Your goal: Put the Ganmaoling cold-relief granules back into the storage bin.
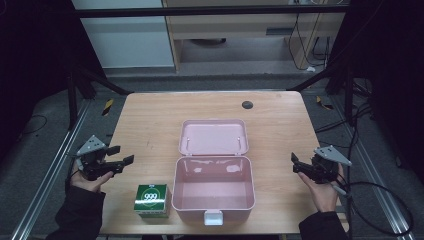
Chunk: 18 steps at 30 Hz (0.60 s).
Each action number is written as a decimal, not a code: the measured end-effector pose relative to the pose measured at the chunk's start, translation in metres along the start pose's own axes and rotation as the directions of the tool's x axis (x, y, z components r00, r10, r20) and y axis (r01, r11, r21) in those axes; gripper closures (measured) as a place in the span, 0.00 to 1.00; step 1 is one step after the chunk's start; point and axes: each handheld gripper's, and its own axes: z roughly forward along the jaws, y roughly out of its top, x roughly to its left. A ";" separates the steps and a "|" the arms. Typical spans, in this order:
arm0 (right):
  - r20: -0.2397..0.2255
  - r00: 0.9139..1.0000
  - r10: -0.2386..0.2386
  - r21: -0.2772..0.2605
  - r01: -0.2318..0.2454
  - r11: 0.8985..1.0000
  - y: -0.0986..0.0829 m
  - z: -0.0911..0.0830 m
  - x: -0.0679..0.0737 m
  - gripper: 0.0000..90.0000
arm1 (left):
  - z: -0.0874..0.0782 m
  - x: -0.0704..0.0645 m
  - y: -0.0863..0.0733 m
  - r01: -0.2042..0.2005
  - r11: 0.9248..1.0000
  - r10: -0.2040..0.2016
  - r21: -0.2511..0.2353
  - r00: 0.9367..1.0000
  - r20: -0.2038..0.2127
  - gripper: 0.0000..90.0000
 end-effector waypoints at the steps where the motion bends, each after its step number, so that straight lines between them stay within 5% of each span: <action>1: 0.002 1.000 0.000 0.003 0.000 1.000 0.000 -0.001 0.000 0.11 | 0.000 -0.002 0.001 -0.009 1.000 0.009 0.002 1.000 0.004 0.32; 8: -0.008 1.000 -0.018 0.004 0.018 1.000 -0.004 -0.002 0.001 0.10 | 0.002 -0.013 0.001 -0.050 0.998 0.049 0.024 0.997 0.062 0.33; 9: -0.011 1.000 -0.027 0.007 0.027 1.000 -0.005 -0.002 0.002 0.10 | 0.001 -0.017 0.003 -0.054 0.998 0.051 0.033 0.994 0.095 0.33; 18: -0.017 0.999 -0.028 0.011 0.028 1.000 -0.005 -0.004 0.001 0.10 | -0.006 -0.029 0.018 -0.091 0.993 0.077 0.072 0.982 0.173 0.30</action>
